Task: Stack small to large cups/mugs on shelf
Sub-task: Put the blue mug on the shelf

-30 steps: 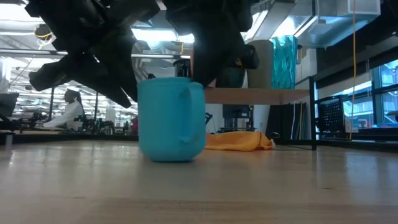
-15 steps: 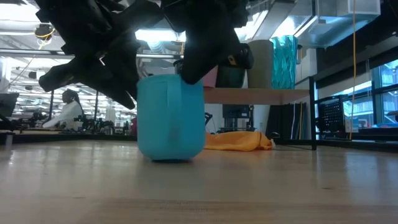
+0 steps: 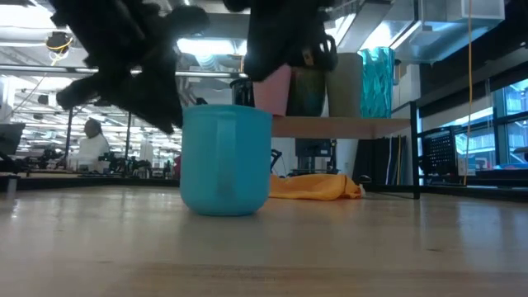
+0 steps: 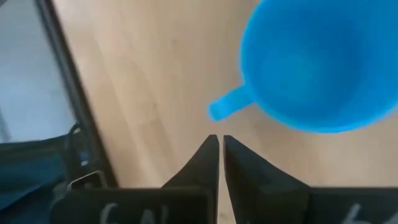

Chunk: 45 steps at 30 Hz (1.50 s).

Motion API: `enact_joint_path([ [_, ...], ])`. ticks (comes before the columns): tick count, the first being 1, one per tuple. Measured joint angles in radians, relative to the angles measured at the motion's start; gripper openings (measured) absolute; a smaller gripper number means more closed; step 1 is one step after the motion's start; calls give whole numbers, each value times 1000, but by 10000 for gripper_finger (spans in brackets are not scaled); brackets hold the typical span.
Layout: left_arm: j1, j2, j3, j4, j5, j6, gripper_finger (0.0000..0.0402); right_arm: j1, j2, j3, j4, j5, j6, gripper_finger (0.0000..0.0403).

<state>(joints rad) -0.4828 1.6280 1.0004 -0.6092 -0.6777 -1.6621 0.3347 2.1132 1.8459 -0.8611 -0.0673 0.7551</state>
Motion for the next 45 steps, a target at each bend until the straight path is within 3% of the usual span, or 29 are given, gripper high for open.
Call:
enact_joint_path([
  [9,-47,-196,0,-38,-122,68,69,-27,-4,224,-262,214,-74,46],
  [13,-74,-243,0,-50,-124,69,69,-57,-5,237,-303,213,-75,96],
  [17,-120,-249,0,-51,-125,11,69,-94,-3,153,-304,137,-12,147],
  [21,-165,-246,0,-49,-151,-61,69,-121,-2,79,-293,97,51,172],
  [32,-200,-234,0,-81,-155,-110,69,-130,-2,31,-165,44,154,169],
  [37,-201,-172,0,-89,-101,-178,69,-130,-2,31,-166,46,160,169],
  [45,-225,-90,0,116,-78,-267,69,-138,-2,31,-169,60,153,169],
])
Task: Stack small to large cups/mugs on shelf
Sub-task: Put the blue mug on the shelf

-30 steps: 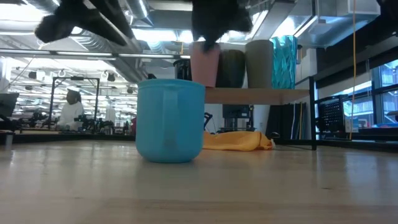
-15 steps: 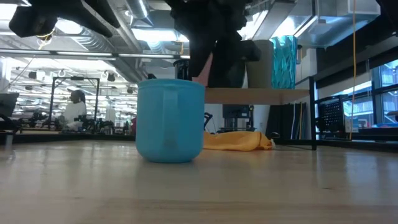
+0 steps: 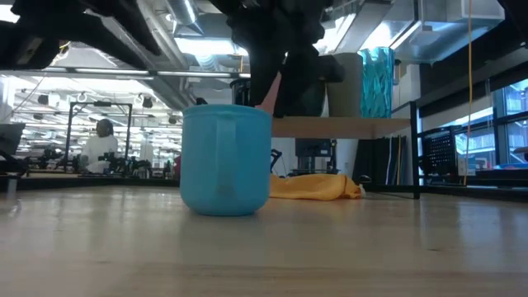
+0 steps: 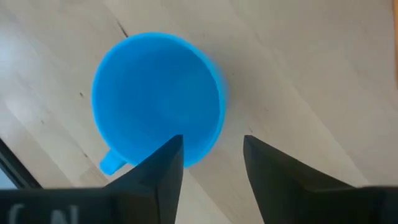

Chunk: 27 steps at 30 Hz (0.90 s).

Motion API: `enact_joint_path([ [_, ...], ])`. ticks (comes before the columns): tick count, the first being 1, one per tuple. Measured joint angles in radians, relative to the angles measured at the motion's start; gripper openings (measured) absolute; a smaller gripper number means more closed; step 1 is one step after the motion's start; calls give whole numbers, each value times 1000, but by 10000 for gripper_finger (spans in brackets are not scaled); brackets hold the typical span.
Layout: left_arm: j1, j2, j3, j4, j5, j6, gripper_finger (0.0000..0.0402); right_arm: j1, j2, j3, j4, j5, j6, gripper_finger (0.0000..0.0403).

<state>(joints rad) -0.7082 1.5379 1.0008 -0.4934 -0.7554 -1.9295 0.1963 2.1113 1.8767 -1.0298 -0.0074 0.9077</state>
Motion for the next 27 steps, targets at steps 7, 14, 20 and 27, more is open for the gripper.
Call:
enact_joint_path([
  [7,105,-1,70,30,365,414,69,1,0,5,-57,0,-75,168],
  [14,141,-1,286,-159,375,1179,69,53,-53,8,-57,44,-166,168],
  [20,138,-2,347,-298,409,1705,69,94,-152,6,-68,159,-208,168],
  [27,208,49,347,-359,525,2066,69,117,-273,7,-96,230,-119,168],
])
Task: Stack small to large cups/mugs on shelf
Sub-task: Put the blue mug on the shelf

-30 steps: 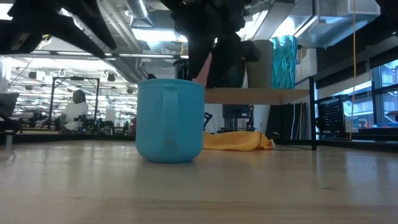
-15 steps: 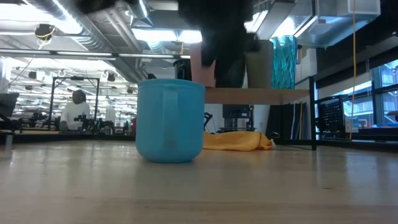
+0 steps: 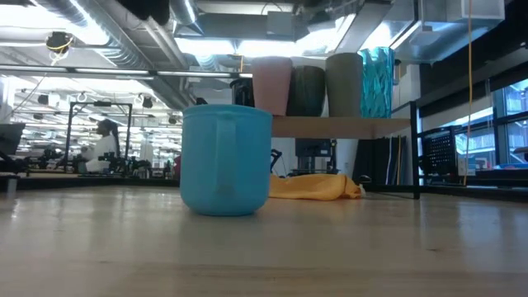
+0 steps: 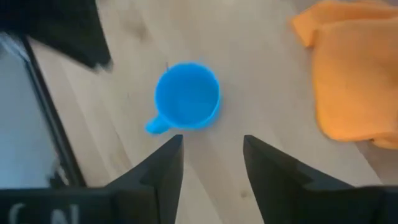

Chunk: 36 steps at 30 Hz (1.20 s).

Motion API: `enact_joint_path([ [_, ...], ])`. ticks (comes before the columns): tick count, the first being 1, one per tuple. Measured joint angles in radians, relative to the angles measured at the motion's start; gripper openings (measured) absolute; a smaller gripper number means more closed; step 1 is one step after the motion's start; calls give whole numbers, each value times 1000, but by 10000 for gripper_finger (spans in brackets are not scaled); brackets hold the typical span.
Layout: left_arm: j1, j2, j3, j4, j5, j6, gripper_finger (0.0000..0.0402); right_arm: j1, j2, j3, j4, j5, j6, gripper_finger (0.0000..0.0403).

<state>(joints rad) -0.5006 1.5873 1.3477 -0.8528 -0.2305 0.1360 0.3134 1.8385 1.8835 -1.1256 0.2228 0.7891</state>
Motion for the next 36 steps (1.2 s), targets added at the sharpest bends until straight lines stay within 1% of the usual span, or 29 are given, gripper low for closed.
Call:
enact_joint_path([
  [2,26,17,0,-4,32,75,69,1,-39,0,-5,33,49,168],
  [6,72,37,0,1,42,204,69,-1,-105,0,-14,105,123,168],
  [10,103,56,-1,1,93,307,69,0,-184,0,-19,177,172,168],
  [15,128,72,0,28,96,421,69,0,-257,0,-48,260,215,168],
  [19,152,106,0,33,146,459,69,0,-298,0,-105,307,263,168],
  [21,151,128,-1,30,146,497,69,0,-305,0,-126,317,278,168],
  [23,148,141,-1,40,150,522,69,0,-313,0,-141,320,282,168],
  [25,148,149,-1,44,168,524,69,0,-314,0,-145,321,283,168],
  [29,151,172,-1,44,171,531,69,0,-312,0,-147,320,279,168],
  [33,156,200,-1,39,154,532,69,0,-309,0,-156,323,272,168],
  [36,156,207,-1,37,87,533,68,0,-309,0,-172,325,273,168],
])
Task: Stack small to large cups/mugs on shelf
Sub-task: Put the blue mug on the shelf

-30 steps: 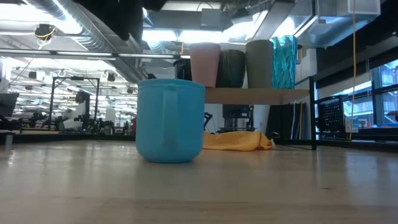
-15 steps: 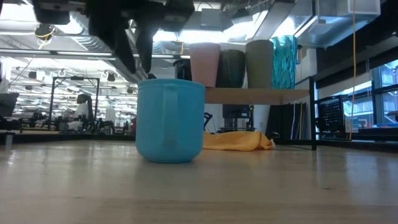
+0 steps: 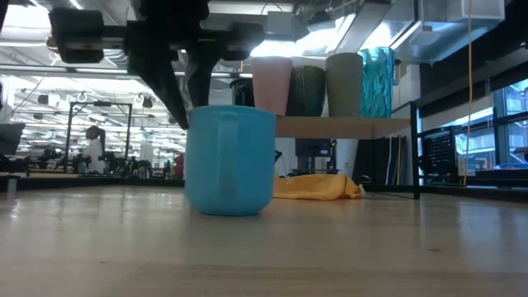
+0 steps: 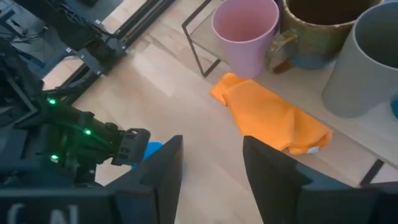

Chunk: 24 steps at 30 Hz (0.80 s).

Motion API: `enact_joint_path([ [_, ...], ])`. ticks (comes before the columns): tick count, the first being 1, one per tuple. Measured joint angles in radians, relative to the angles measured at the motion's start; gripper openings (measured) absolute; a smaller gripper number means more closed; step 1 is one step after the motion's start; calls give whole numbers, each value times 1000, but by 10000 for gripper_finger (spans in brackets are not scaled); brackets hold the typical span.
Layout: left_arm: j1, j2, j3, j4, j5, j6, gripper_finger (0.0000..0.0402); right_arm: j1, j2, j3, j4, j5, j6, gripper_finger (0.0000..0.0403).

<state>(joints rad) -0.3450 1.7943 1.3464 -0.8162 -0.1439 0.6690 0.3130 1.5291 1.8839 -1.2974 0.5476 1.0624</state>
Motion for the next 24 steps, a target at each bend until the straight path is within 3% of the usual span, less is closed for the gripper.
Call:
enact_joint_path([
  [8,14,0,0,-33,-22,8,12,0,0,0,-19,0,3,168],
  [14,12,-15,7,-58,-28,-9,5,-1,0,0,-31,0,7,168],
  [24,56,-150,132,-368,-150,21,2,-2,0,0,-41,6,9,168],
])
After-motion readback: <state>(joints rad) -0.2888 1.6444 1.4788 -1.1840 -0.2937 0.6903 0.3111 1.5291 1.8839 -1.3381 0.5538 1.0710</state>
